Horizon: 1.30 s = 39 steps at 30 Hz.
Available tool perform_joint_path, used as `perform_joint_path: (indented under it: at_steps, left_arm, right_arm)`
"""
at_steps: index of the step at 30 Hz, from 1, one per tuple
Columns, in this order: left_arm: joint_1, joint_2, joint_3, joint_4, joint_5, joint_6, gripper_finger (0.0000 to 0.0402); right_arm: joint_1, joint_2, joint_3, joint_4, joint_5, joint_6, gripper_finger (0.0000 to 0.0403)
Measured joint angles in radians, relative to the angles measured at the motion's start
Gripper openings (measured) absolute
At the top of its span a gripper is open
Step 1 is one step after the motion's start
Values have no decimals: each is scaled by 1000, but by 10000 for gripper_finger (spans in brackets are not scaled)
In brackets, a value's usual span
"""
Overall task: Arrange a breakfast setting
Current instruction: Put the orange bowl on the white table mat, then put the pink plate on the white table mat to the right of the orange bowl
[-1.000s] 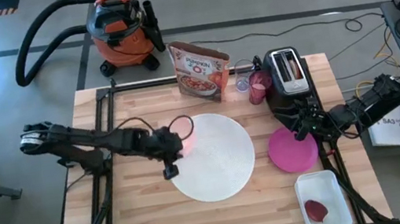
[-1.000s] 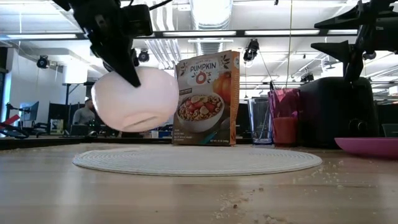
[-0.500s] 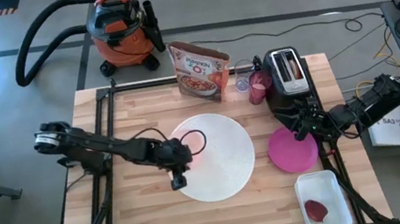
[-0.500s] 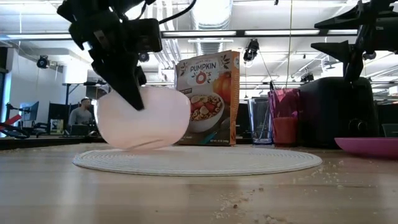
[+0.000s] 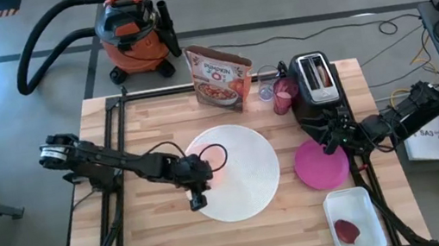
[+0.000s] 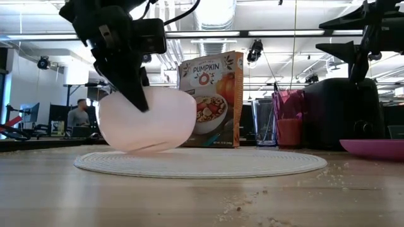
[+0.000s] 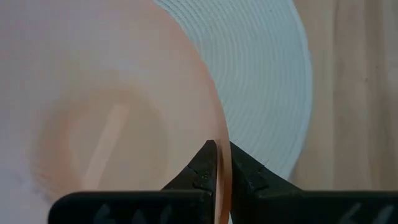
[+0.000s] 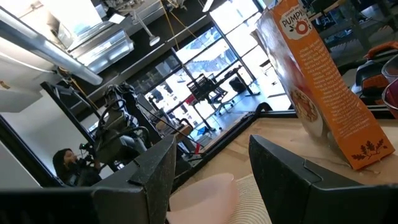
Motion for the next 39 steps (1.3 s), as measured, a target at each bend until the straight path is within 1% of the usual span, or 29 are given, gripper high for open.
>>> perform_joint_path:
  at_steps: [2,7,16,24,27,29,34,36,39]
  left_arm:
    - [-1,0,0,1,23,-30,0]
    - [-2,0,0,19,30,-69,0]
    - [-6,0,0,30,35,-65,4]
    - [-12,2,-2,32,52,-136,41]
    - [-12,2,-2,34,49,-141,60]
    - [-12,2,-2,45,63,-145,74]
    - [-12,-9,-2,63,67,-196,108]
    - [-19,-18,-2,100,62,-190,115]
    - [-40,-39,-2,198,52,-148,118]
  right_arm:
    - [0,0,0,-1,0,0,192]
    - [0,0,0,0,0,0,192]
    - [0,0,0,-1,0,0,192]
    - [0,0,0,0,0,0,192]
    - [0,0,0,-1,0,0,192]
    - [0,0,0,0,0,0,192]
    - [0,0,0,-1,0,0,192]
    - [0,0,0,0,0,0,192]
    - [0,0,0,0,0,0,192]
